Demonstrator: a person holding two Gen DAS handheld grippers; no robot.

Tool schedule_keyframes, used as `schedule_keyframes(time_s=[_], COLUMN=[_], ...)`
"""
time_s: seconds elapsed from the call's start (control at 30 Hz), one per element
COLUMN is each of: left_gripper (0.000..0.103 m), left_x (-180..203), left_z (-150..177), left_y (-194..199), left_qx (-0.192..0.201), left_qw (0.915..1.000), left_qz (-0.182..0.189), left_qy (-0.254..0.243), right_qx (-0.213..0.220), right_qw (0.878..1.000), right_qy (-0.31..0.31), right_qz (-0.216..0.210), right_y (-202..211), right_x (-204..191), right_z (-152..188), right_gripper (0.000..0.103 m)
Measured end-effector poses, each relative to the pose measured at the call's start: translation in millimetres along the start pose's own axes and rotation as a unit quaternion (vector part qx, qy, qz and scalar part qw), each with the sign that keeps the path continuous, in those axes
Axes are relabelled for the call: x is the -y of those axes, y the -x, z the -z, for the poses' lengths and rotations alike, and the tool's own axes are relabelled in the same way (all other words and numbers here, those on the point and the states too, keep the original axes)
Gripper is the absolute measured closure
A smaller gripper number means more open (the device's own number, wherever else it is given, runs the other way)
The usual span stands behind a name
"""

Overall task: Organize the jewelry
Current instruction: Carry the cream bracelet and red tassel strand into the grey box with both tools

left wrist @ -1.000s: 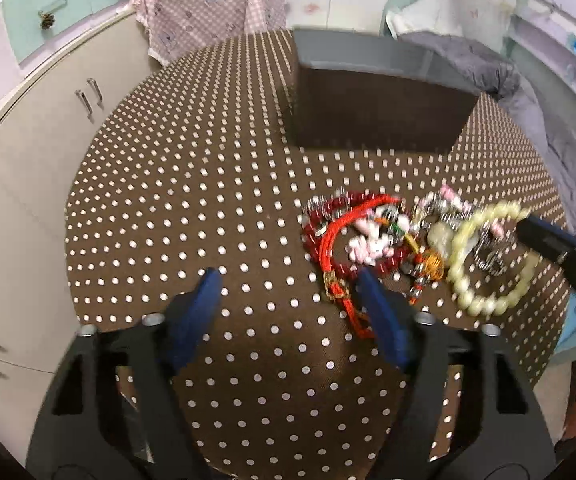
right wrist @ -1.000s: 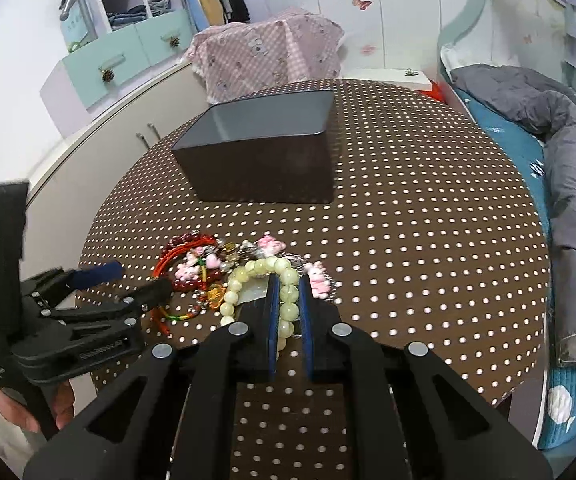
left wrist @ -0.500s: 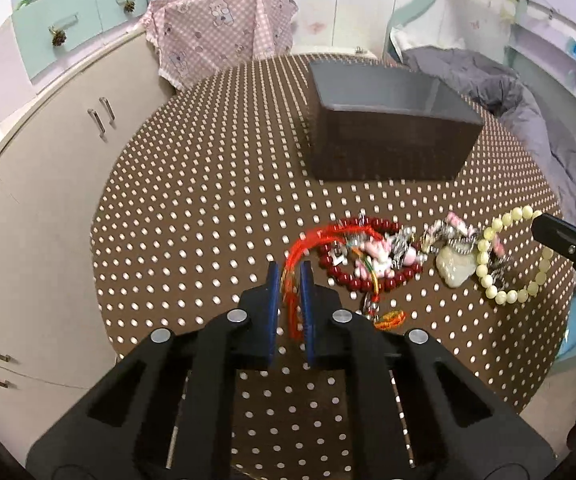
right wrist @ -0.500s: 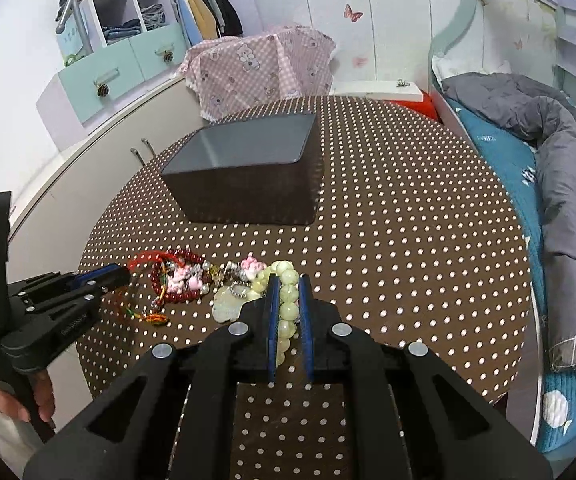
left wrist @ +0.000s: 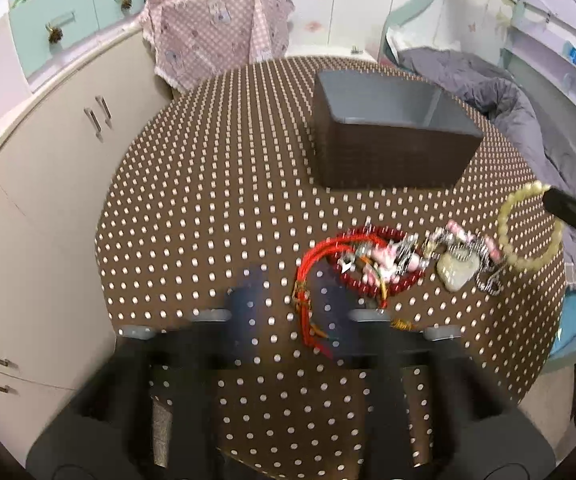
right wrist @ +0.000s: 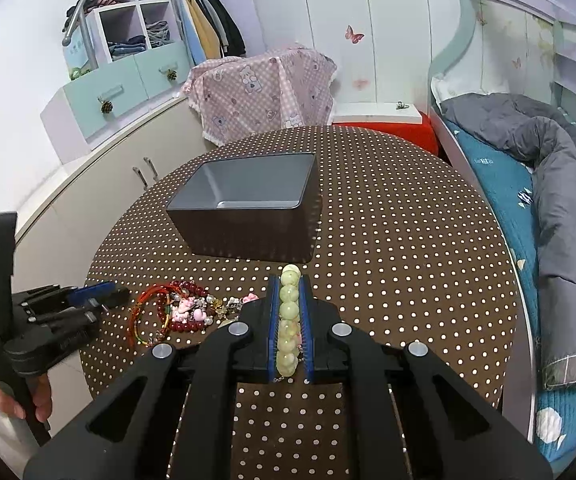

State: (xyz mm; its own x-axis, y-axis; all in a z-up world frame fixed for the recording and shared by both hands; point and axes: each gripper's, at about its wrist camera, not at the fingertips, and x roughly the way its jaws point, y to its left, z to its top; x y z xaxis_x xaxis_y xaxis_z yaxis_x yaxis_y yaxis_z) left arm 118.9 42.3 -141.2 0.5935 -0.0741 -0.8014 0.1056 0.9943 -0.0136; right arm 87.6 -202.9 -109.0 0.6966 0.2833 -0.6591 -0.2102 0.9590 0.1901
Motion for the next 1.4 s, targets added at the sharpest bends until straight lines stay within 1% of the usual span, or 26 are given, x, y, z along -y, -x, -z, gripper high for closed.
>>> schedule_keyframes(time_s=[0.07,0.13,0.23,0.27,0.3,0.33,0.37,0.4,0.43,0.47,0.5,0.6,0.73,0.93,1.0,1.13,1.27,1.4], left_gripper=[0.018,0.018,0.019,0.029,0.045,0.052,0.06,0.072,0.076,0.091,0.096,0.096,0.096,0.096,0.096,0.096,0.096,0.096], left_x=[-3,-4,-3,0,2,4,5,7,10,11,10,11,7,6,5,6,9,13], left_z=[3,4,5,6,7,8,10,12,13,14,13,10,1,-17,-25,-42,-60,-81], left_y=[4,6,3,-2,-8,-20,-27,-25,-25,-25,-25,-23,-8,15,21,27,31,32], left_qx=[0.019,0.024,0.03,0.028,0.019,-0.003,-0.013,0.009,0.012,0.011,0.009,0.014,0.039,0.079,0.092,0.107,0.122,0.137], left_qw=[0.9998,0.9995,0.9995,0.9995,0.9996,0.9996,0.9994,0.9993,0.9987,0.9988,0.999,0.9988,0.9986,0.9962,0.9951,0.9939,0.9922,0.99], left_qz=[0.004,0.019,0.014,0.011,0.006,-0.004,-0.005,-0.007,-0.006,-0.005,-0.005,-0.016,-0.001,0.005,0.006,0.006,0.015,0.033], left_qy=[0.01,0.013,0.002,-0.01,-0.018,-0.027,-0.032,-0.036,-0.049,-0.048,-0.043,-0.043,-0.037,-0.038,-0.034,-0.026,-0.017,-0.007], right_qx=[-0.002,-0.003,-0.003,-0.003,-0.003,-0.004,-0.004,-0.005,-0.005,-0.006,-0.005,-0.002,0.003,0.024,0.033,0.05,0.061,0.069], right_qw=[1.0,1.0,1.0,1.0,1.0,1.0,1.0,1.0,1.0,1.0,1.0,1.0,1.0,1.0,0.999,0.998,0.997,0.997], right_qy=[-0.001,0.0,-0.001,-0.001,-0.001,0.0,0.001,0.001,0.0,0.0,0.001,0.003,0.006,0.019,0.023,0.03,0.036,0.035], right_qz=[-0.001,-0.001,-0.002,-0.002,-0.002,-0.002,-0.002,-0.001,-0.001,-0.001,0.0,0.001,0.001,-0.001,0.0,0.002,0.004,0.002], right_y=[-1,-1,-2,-2,-2,-3,-3,-3,-4,-4,-4,-3,-2,3,6,7,3,-4], right_x=[0,0,-1,-1,-2,-2,-2,-2,-2,-2,-2,-3,-4,-8,-9,-8,-8,-5], right_z=[0,1,0,0,0,0,0,0,0,0,-1,-2,-6,-16,-22,-35,-49,-65], right_gripper=[0.095,0.095,0.095,0.095,0.095,0.095,0.095,0.095,0.095,0.095,0.095,0.095,0.095,0.095,0.095,0.095,0.095,0.095])
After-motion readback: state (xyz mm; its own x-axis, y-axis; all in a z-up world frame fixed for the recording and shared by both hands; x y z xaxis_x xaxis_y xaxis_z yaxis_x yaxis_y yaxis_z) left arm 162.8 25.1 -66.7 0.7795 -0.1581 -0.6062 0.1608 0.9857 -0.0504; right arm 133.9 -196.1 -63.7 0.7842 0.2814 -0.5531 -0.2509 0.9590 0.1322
